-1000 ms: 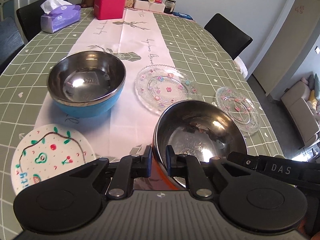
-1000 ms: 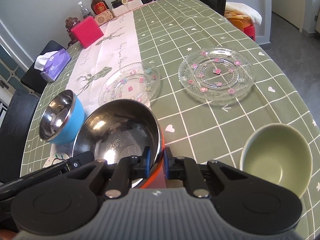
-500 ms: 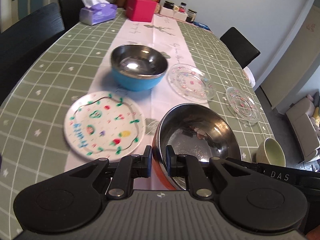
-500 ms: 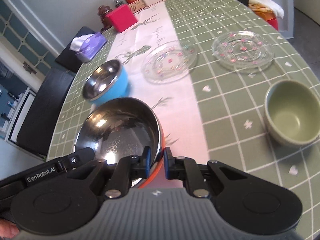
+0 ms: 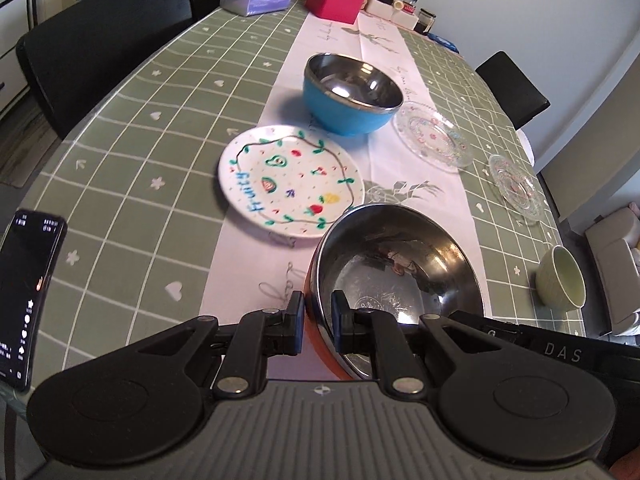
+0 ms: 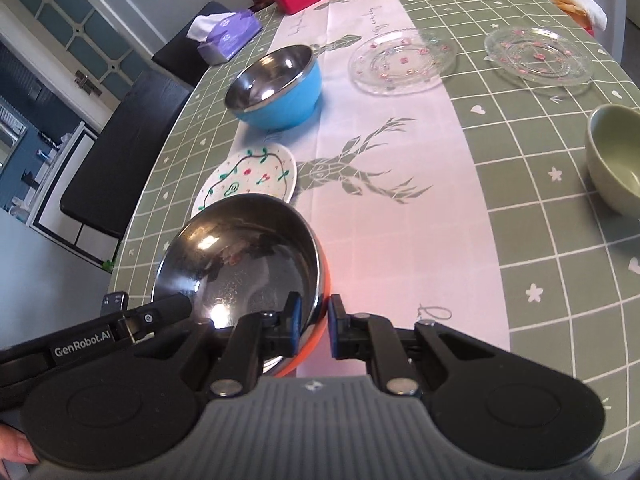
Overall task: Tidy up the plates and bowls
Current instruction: 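Lift the orange bowl with both grippers toward the blue bowl, then lower the orange bowl into the blue bowl and open both grippers, then close both grippers on the rim of the stacked bowls, then carry the stacked bowls beside the painted plate and open both grippers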
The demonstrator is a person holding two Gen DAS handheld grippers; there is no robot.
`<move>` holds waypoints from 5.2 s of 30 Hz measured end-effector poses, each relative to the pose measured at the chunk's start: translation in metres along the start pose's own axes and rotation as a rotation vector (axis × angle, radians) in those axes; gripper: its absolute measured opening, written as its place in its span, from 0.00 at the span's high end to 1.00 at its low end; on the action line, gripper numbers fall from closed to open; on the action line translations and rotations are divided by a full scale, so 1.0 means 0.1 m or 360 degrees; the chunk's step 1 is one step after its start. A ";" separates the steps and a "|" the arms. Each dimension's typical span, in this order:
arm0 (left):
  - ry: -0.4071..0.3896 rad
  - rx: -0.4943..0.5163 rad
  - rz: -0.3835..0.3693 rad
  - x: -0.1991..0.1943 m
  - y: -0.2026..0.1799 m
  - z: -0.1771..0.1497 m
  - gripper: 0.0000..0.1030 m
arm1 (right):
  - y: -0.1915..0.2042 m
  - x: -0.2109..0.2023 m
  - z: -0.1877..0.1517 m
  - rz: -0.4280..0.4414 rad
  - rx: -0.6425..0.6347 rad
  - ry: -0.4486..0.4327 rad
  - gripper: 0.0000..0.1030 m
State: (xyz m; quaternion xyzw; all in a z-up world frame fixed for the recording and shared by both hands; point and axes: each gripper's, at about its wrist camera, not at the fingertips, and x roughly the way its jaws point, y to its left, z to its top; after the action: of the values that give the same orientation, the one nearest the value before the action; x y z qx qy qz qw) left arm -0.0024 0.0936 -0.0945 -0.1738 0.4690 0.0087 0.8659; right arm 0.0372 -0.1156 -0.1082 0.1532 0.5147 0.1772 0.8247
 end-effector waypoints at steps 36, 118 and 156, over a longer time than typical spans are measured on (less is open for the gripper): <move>0.0024 -0.0053 -0.0005 0.05 0.20 -0.08 0.53 | 0.12 0.09 -0.07 -0.0020 -0.0047 0.0020 0.61; 0.0229 0.0497 0.0230 1.68 -0.23 2.35 0.93 | 0.26 1.57 2.69 -0.0178 -0.0025 0.0429 0.91; 0.0374 0.0648 0.0255 -0.35 -0.56 0.68 0.87 | 0.68 -0.44 0.94 -0.0061 -0.0475 0.0463 0.91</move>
State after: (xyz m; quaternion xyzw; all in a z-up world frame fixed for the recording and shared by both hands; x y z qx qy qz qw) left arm 0.0432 0.0671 -0.0154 0.0422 0.5708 -0.0377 0.8191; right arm 0.0953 -0.0809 -0.0038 -0.0077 0.5992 0.2561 0.7585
